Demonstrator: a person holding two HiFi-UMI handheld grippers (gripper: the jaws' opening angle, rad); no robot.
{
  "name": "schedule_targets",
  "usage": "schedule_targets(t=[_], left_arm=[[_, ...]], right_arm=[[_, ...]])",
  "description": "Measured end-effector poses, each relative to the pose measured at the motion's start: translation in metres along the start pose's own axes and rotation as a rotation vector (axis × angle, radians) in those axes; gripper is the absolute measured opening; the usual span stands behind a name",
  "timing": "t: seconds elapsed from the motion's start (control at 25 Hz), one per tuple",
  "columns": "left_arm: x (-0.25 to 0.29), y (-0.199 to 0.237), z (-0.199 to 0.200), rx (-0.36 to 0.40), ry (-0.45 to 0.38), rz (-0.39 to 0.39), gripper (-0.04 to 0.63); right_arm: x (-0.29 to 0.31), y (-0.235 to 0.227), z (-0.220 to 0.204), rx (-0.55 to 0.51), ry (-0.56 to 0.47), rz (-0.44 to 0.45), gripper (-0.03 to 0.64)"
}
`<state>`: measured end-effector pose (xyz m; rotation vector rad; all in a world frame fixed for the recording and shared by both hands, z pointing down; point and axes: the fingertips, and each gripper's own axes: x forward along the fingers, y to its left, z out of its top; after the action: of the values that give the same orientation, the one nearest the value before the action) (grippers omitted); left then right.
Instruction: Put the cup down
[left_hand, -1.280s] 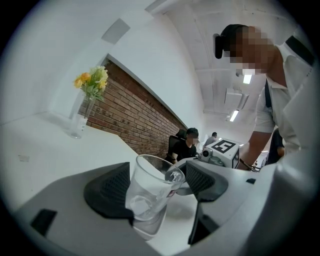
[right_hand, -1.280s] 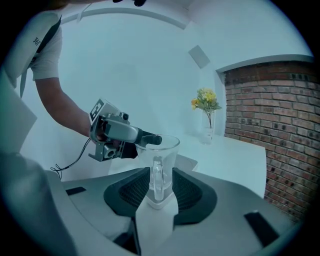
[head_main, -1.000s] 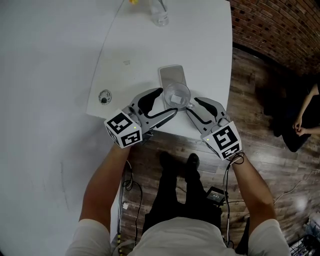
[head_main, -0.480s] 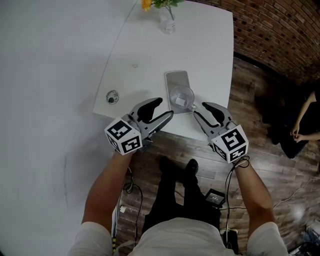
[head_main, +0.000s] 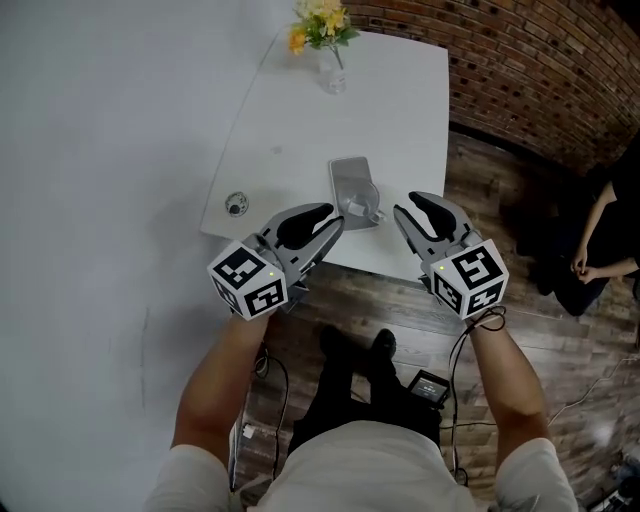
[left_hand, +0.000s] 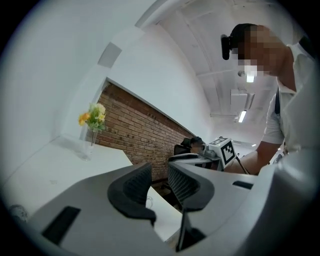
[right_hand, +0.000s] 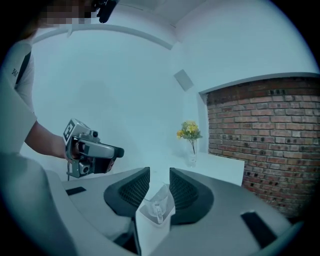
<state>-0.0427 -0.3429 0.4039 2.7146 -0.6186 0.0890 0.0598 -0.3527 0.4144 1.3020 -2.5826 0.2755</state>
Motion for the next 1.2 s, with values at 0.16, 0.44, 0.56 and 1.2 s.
schedule_targets(t=[0.16,0.44,0.56,1.2], left_arm=[[-0.013,-0.014,0.024,0.011,-0.035,0.019,0.088],[-0.035,-0.044,0.047,0.027,-0.063,0.038,0.078],[-0.044,-0.055,0.051,0.03,-0.069,0.045,0.078],[-0.088,-0.116,0.058,0.019,-0.099,0.084,0.072]], right_arm=[[-0.016,0.003,0.028,-0.019,-0.033,-0.039,0.059],[-0.051,0.014,0.067,0.001,-0.067,-0.076,0.04],[-0.063,0.019,0.077,0.006,-0.072,-0.085,0.037],[-0.136,0.051,0.111,0.005,-0.154,-0.058,0.034]])
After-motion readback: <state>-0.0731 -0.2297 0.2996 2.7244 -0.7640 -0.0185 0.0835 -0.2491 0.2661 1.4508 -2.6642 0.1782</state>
